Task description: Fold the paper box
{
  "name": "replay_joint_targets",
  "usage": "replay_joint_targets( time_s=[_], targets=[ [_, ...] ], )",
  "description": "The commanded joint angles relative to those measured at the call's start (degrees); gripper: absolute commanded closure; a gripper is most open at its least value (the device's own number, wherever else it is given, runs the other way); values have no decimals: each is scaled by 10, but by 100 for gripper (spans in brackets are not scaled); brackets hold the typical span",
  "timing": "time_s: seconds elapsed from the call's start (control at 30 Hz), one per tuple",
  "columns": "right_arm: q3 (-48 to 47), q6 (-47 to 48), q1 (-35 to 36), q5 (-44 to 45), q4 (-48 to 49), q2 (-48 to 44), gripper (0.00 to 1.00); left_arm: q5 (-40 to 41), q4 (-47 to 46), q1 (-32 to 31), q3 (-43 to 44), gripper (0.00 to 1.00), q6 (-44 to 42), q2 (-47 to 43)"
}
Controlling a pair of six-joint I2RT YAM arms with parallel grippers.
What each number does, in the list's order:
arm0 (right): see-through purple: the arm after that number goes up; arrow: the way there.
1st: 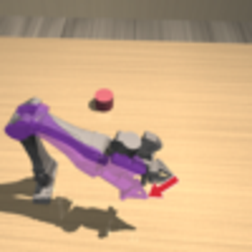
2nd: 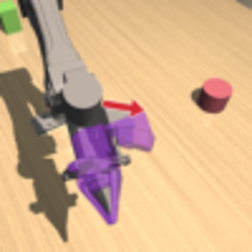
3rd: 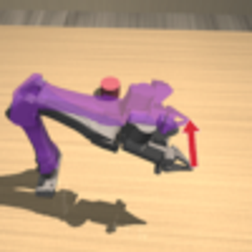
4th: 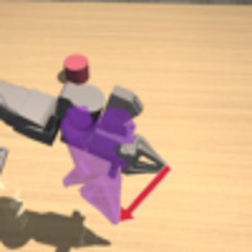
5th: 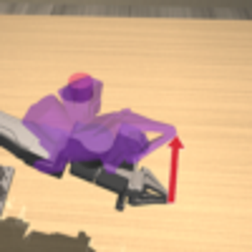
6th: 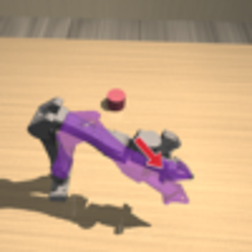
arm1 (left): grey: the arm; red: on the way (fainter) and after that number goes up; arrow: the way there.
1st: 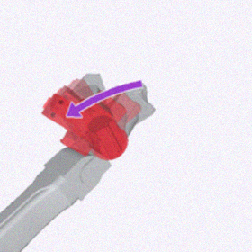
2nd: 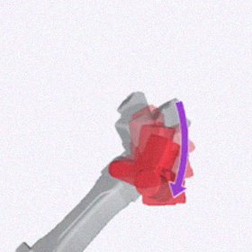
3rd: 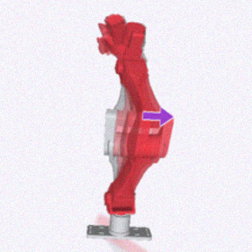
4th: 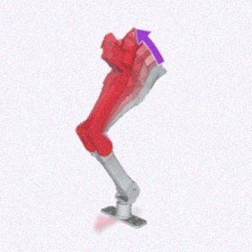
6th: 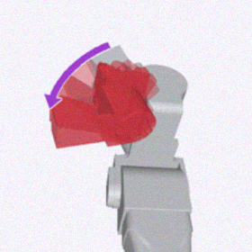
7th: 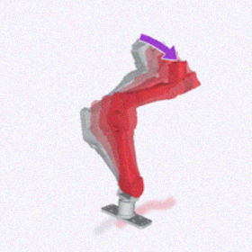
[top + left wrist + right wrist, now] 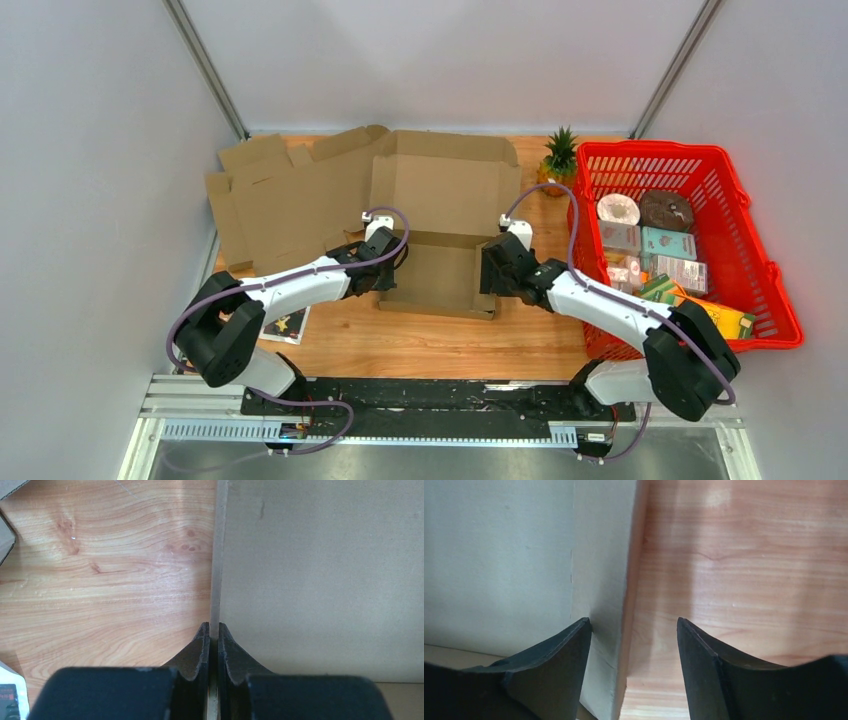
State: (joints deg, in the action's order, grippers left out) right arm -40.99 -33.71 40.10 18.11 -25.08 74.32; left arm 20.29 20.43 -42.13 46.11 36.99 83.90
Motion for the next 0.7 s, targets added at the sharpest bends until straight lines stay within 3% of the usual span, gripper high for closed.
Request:
replay_joint_targets(
  time_s=[0.0,0.1,0.13,0.2,0.23,0.4,0.47,0.57,0.67],
  targets=[
    [-37,8,2,18,76,22,35,12,-29,1,-4,100,9,-12],
    [-49,24,2,32,76,49,43,13,-30,1,-3,100,11,-10],
    [-59,31,3,31,73,69,52,12,-30,1,-4,100,10,-9],
    [-71,33,9,42,51,92,59,13,-30,0,-3,100,11,-9],
    [-85,30,12,71,37,113,67,13,-29,1,-3,100,10,-8],
    [-141,12,64,165,-68,195,84,16,-30,1,-4,100,13,-8],
    [-173,-29,79,204,-114,252,100,17,-31,1,-4,100,13,-10],
    [-195,-68,115,274,-189,292,100,18,-31,0,-8,100,16,-14],
    [-208,-79,122,275,-203,318,100,18,-35,1,-11,100,14,-16]
  ],
)
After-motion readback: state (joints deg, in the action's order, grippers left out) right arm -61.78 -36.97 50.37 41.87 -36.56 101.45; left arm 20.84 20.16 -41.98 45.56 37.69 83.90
